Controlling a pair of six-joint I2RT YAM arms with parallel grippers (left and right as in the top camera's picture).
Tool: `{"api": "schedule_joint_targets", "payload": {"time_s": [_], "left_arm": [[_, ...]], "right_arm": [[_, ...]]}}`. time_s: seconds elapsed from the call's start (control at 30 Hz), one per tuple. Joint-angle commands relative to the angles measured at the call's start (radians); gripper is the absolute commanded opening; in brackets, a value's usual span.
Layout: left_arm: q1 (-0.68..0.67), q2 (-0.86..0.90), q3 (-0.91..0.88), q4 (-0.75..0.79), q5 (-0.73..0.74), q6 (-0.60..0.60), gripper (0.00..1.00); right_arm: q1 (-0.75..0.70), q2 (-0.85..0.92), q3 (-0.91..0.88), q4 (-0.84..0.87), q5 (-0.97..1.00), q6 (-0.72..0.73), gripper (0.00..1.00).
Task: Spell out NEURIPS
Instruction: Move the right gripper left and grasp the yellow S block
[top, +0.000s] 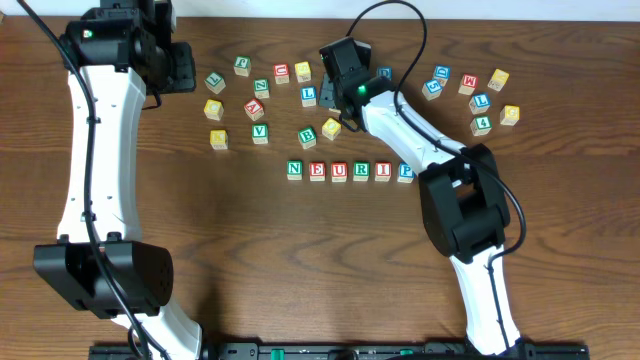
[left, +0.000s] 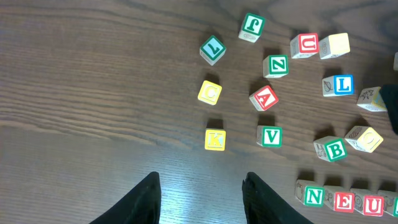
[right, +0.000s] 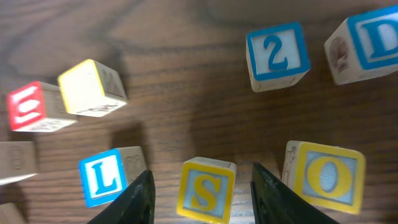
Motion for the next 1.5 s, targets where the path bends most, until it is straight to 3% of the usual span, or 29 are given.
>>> {"api": "schedule_joint_targets", "payload": {"time_s": [0.0,0.83,1.47], "left_arm": [[-0.003,0.0,0.015,0.0,-0.008,-0.001,0.43],[-0.003,0.0,0.015,0.0,-0.008,-0.001,0.42],[-0.003,0.0,0.015,0.0,-0.008,-0.001,0.42]], "right_arm": [[-0.003,0.028,0.007,0.001,0.023,0.011,0.43],[-0.009,0.055,0.005,-0.008,-0.019,0.001,0.3],[-0.014,-0.006,0.03,-0.077,-0.062,-0.218,0.26]]}}
